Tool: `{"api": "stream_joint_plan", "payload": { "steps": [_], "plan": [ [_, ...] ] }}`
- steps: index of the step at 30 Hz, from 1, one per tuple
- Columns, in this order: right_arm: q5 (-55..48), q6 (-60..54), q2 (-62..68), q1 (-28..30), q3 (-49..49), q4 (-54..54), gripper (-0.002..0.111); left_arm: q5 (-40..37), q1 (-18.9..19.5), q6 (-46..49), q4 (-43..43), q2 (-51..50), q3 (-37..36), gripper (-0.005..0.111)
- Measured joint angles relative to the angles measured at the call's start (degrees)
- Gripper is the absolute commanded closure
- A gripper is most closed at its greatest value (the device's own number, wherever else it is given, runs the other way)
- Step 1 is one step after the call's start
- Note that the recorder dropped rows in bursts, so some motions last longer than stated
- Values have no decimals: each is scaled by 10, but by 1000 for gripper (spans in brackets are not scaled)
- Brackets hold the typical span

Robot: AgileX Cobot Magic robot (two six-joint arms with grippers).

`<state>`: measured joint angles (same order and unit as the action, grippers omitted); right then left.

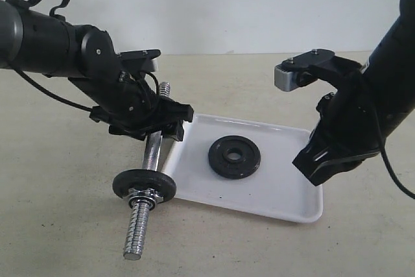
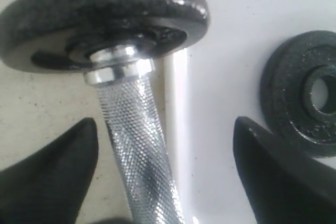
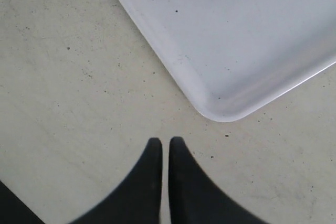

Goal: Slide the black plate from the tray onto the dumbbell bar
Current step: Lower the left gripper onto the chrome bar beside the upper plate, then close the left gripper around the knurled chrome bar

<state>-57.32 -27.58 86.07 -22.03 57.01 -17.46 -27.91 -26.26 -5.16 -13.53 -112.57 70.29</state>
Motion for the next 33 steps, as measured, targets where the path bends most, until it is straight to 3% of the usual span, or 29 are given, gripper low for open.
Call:
{"api": "stream_joint_plan", "payload": {
  "steps": [5, 27, 33],
  "plan": [
    [-5, -1, 0, 0, 0, 0, 109, 2, 0, -69, 77, 0, 0, 41],
    [1, -8, 0, 0, 0, 0, 109, 12, 0, -76, 82, -36, 0, 41],
    [2, -8, 0, 0, 0, 0, 109, 12, 0, -76, 82, -36, 0, 54]
  ]
}}
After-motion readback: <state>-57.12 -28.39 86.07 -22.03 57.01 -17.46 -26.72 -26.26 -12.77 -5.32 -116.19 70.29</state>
